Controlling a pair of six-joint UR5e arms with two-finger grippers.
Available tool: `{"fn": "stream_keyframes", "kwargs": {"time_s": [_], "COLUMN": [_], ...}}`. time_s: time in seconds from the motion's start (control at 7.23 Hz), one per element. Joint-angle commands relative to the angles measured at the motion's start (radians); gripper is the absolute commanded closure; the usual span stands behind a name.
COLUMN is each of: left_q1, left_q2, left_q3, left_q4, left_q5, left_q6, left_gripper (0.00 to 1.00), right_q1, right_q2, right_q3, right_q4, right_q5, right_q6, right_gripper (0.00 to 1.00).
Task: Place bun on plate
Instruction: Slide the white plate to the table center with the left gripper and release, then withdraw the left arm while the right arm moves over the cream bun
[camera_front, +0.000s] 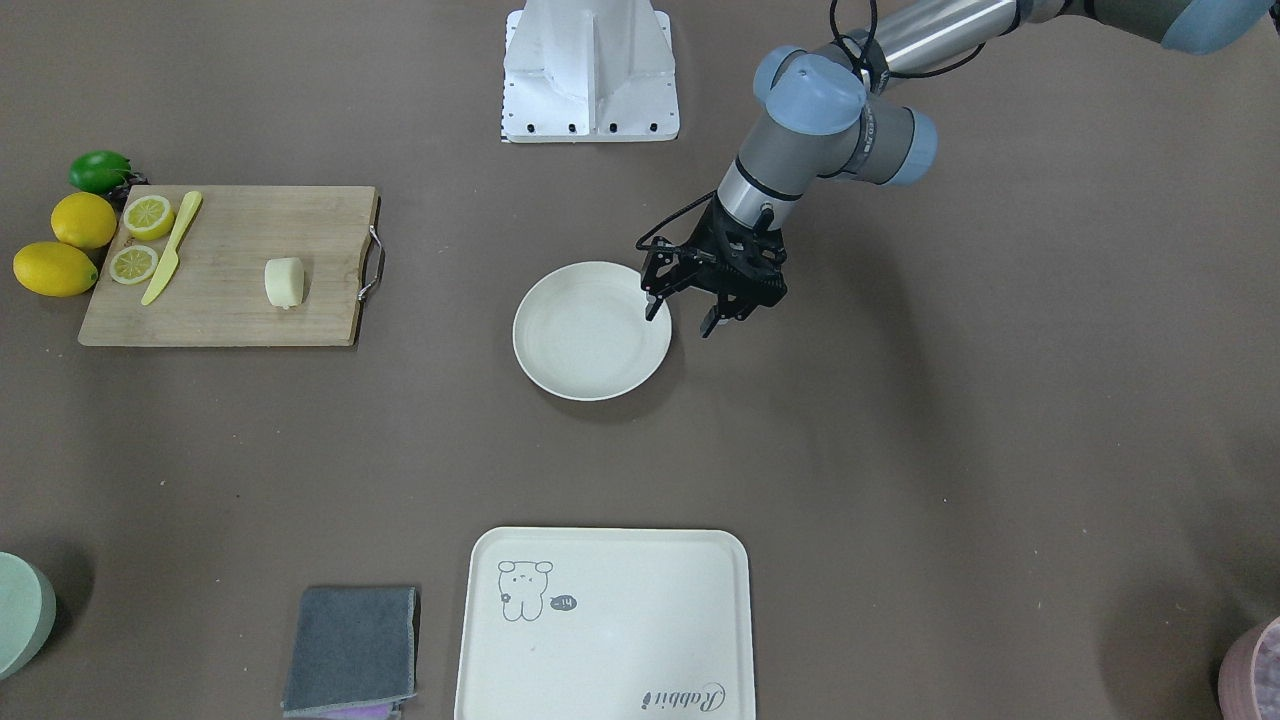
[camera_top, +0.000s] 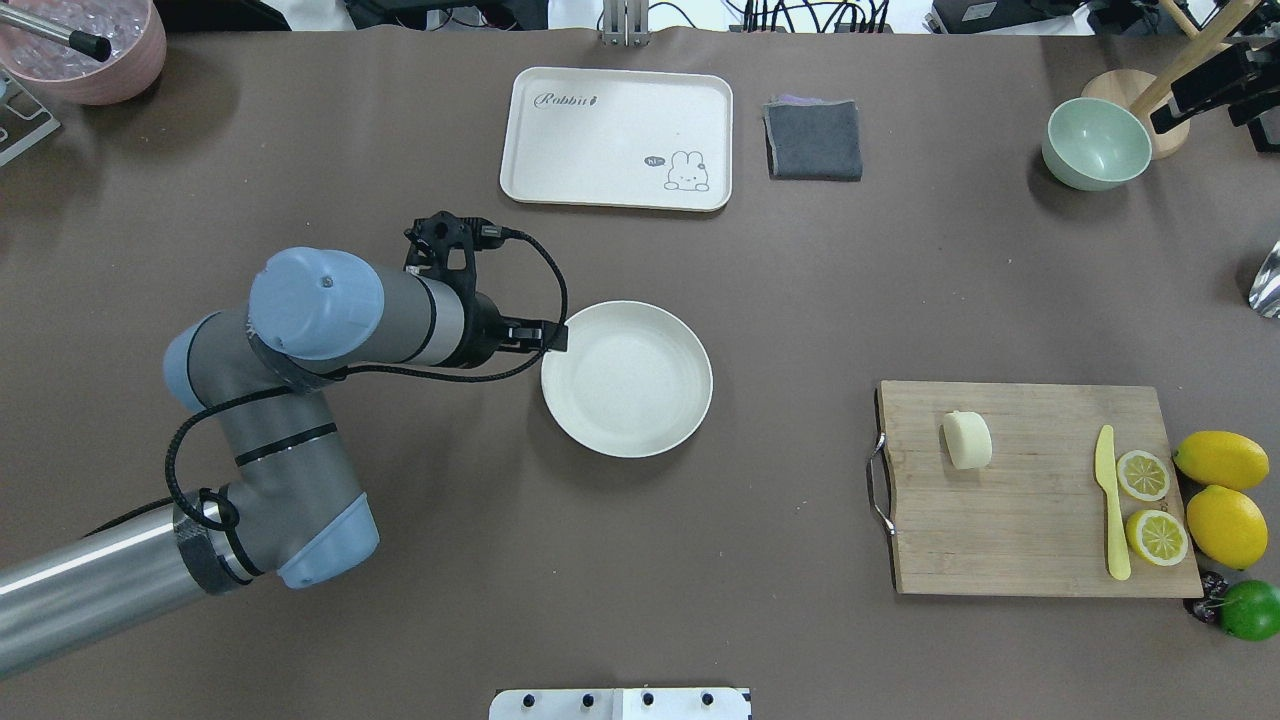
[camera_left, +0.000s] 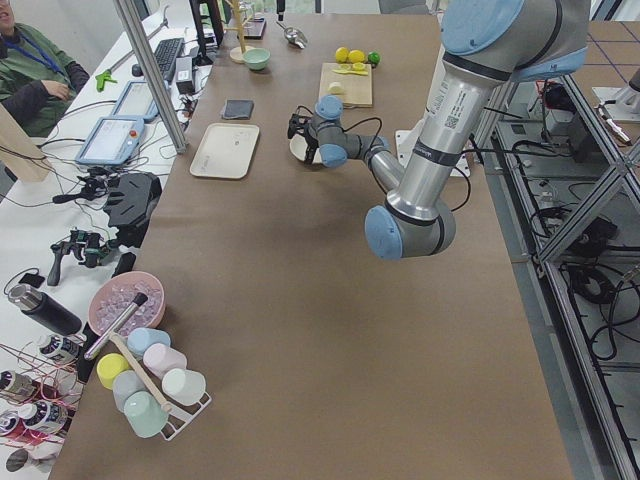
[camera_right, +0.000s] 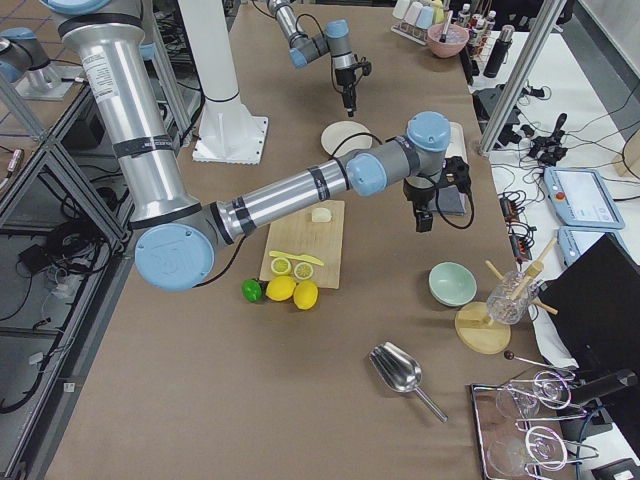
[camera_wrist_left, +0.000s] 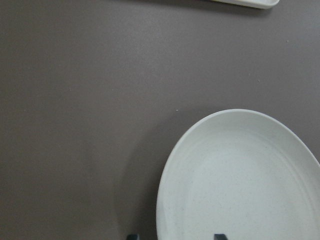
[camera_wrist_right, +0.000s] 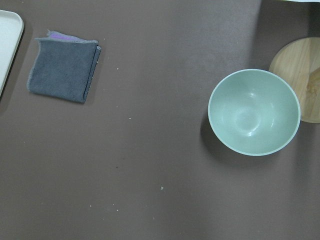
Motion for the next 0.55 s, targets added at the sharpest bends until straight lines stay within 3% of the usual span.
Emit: {"fn": "stream_keyframes", "kwargs": {"time_s": [0.0,0.28,0.42], "left_q1": [-0.124,-0.282,-0.331], "left_q2": [0.024,0.067,0.086], "left_q3": [-0.028,-0.031,-0.028], "left_q4": [-0.001,0.005,0.008], "left_q5": [-0.024,-0.196,-0.203], "left_q6": [0.008,0.164,0.201], "left_gripper": [0.03,0.03,0.03], "right_q1": [-0.042,-0.056,-0.077], "right_q2": [0.011,-0.004,-0.007], "right_q3": [0.011,0.033,0.034], "right_q4": [0.000,-0.006,-0.003], "right_q5": [0.007,0.054,0.079], "right_q6": [0.000,0.012,0.020], "right_gripper": [0.00,0.00,0.00]}}
